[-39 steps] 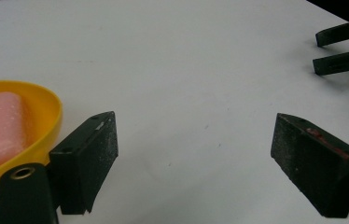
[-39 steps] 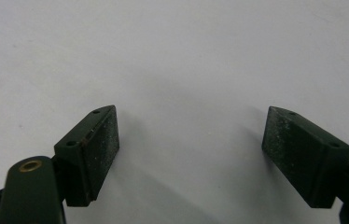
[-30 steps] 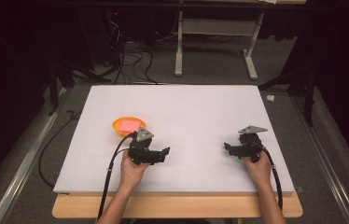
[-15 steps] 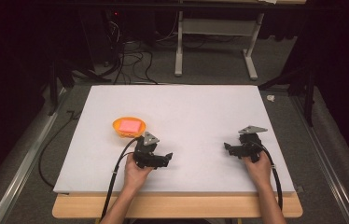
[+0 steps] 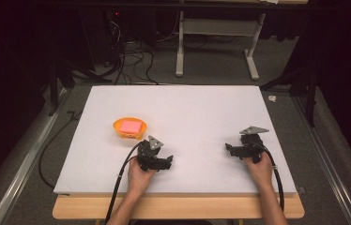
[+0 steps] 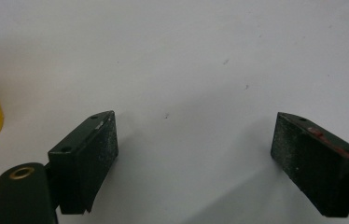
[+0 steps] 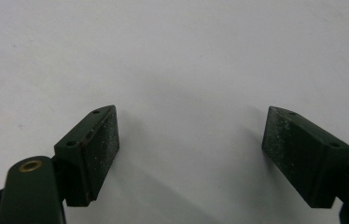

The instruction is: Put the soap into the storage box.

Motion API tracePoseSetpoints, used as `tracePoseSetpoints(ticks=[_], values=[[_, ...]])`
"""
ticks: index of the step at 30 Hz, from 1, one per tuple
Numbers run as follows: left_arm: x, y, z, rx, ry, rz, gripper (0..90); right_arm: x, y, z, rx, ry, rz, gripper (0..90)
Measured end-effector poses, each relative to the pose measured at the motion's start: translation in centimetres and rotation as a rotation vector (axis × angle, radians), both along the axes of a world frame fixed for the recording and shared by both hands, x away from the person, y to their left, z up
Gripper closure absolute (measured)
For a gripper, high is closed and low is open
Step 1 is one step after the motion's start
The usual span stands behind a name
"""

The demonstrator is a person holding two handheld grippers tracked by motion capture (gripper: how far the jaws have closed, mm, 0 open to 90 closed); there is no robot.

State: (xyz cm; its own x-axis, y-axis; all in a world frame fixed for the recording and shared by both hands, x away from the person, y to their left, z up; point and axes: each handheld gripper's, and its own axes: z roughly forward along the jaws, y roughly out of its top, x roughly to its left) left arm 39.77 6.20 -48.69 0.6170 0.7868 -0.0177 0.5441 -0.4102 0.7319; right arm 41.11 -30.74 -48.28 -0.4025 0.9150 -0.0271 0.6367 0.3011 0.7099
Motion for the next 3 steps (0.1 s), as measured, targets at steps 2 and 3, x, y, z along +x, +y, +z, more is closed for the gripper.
tracePoseSetpoints(ticks=[2,3], values=[[0.01,0.03,0.01,0.000,0.003,-0.002,15.3,-0.01,0.01,0.00,0.001,0.001,-0.001,19.6],[0.02,0.04,0.00,-0.001,0.004,-0.002,15.3,-0.01,0.01,0.00,0.001,0.001,-0.001,19.6]])
